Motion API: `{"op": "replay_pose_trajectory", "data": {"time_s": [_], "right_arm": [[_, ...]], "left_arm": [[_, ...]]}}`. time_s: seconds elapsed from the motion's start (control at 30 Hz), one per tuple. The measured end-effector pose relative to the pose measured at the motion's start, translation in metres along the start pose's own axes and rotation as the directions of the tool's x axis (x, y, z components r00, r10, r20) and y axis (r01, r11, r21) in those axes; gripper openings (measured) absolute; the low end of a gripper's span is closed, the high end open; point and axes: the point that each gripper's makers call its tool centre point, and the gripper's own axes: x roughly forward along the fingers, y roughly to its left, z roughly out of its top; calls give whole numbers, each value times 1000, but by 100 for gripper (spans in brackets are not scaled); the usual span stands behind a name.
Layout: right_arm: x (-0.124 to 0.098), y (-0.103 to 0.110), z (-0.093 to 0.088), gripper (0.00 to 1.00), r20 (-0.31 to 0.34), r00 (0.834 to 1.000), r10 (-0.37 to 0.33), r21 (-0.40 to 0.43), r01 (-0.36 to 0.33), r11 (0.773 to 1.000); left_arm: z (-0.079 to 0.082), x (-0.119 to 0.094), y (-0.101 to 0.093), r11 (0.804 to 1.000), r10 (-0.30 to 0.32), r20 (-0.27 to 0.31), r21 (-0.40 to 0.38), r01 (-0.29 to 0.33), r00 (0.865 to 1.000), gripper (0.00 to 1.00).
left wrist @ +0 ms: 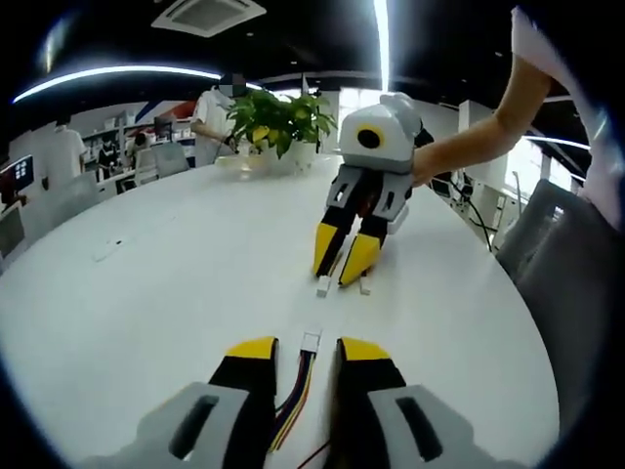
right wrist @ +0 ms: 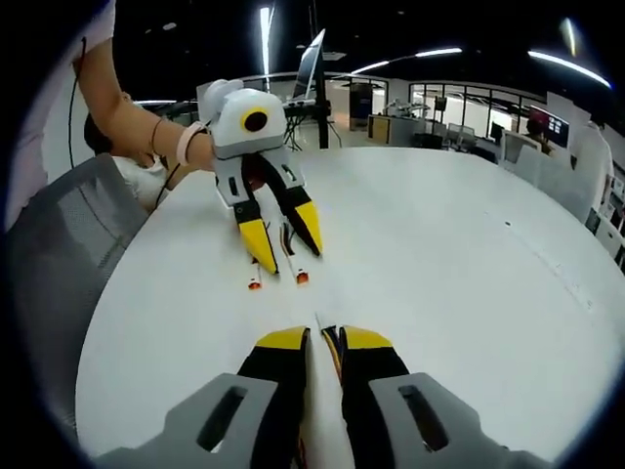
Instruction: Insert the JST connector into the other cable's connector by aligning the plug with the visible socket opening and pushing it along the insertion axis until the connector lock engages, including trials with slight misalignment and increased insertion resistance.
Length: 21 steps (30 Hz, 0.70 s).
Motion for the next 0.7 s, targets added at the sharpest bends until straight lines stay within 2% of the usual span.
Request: {"op": "replay_pose_trajectory", "data": {"time_s": [0.37,0.7], "right_arm": [[4,-1,-3,8,-1,1000,-6,-2,6,1000],[5,2,-1,5,5,1000,-11,-22,11,1000]], "left_arm": [[-1,1,-2,1000,-5,-3,13,5,1000,11],[-1,3,-11,997,-28,3,71,28,1000,1]]}}
